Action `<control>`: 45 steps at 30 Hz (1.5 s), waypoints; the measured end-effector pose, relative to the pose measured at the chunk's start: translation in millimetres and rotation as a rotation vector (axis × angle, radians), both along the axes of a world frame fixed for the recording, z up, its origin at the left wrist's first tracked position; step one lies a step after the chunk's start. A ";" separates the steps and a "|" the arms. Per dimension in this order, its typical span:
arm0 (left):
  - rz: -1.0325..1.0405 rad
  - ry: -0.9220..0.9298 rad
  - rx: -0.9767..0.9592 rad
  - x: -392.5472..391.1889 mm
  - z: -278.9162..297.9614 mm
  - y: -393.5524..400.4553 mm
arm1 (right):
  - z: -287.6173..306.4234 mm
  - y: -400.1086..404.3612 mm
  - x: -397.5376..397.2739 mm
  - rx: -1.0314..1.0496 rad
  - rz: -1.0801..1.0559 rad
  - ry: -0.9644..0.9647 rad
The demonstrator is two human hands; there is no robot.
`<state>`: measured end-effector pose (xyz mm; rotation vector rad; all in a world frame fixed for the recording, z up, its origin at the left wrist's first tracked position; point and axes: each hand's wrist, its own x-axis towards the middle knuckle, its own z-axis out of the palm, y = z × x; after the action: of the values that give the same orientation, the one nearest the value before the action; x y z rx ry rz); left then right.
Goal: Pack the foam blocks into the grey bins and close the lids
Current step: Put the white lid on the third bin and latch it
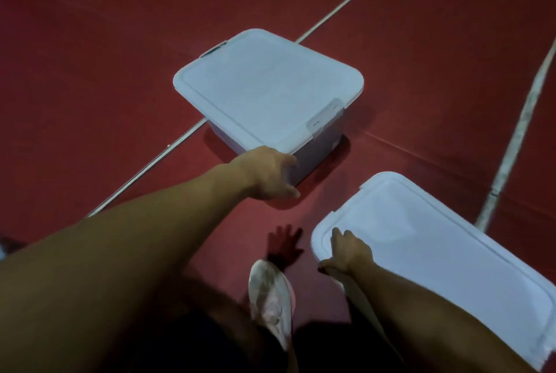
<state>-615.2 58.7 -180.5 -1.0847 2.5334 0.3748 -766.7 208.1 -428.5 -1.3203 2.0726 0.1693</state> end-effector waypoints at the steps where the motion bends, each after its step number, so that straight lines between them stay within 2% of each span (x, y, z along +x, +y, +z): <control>1: 0.002 0.004 0.011 3.6 -1.2 0.0 | -11.2 4.9 7.8 0.041 0.016 0.039; 6: 0.009 -0.037 0.062 19.6 -7.3 -0.7 | -38.4 18.0 25.7 0.036 0.171 0.230; 9: 0.023 -0.043 0.087 20.3 -6.7 -3.9 | -34.9 14.3 20.7 -0.011 0.197 0.232; 12: 0.050 -0.035 0.100 14.7 -1.8 -4.9 | -21.9 10.4 15.4 -0.091 0.109 0.207; 18: 0.046 0.065 0.079 -8.1 20.3 3.2 | 44.3 -7.4 -10.2 -0.335 -0.114 0.231; 27: 0.078 0.253 -0.160 -46.0 52.8 14.6 | 158.8 -20.5 -58.3 -0.765 -0.290 0.210; 32: 0.223 0.518 -0.199 -39.2 90.8 17.3 | 218.2 -31.4 -42.1 -1.023 -0.315 0.161; 35: 0.299 0.715 -0.217 -23.1 122.5 18.6 | 253.3 -44.5 -24.0 -1.182 -0.253 0.127; 38: 0.364 0.823 -0.396 6.4 157.6 15.0 | 290.6 -65.6 4.4 -1.293 -0.123 0.089; 41: 0.434 0.877 -0.559 55.0 189.9 7.9 | 327.3 -89.4 45.9 -1.384 0.068 0.076; 45: 0.562 0.851 -0.675 147.6 225.2 3.7 | 372.2 -117.7 120.8 -1.475 0.370 0.065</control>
<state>-467.6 62.4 44.7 -2.3227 3.1250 0.1054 -645.9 90.5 -56.4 -2.4711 1.8643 -1.4166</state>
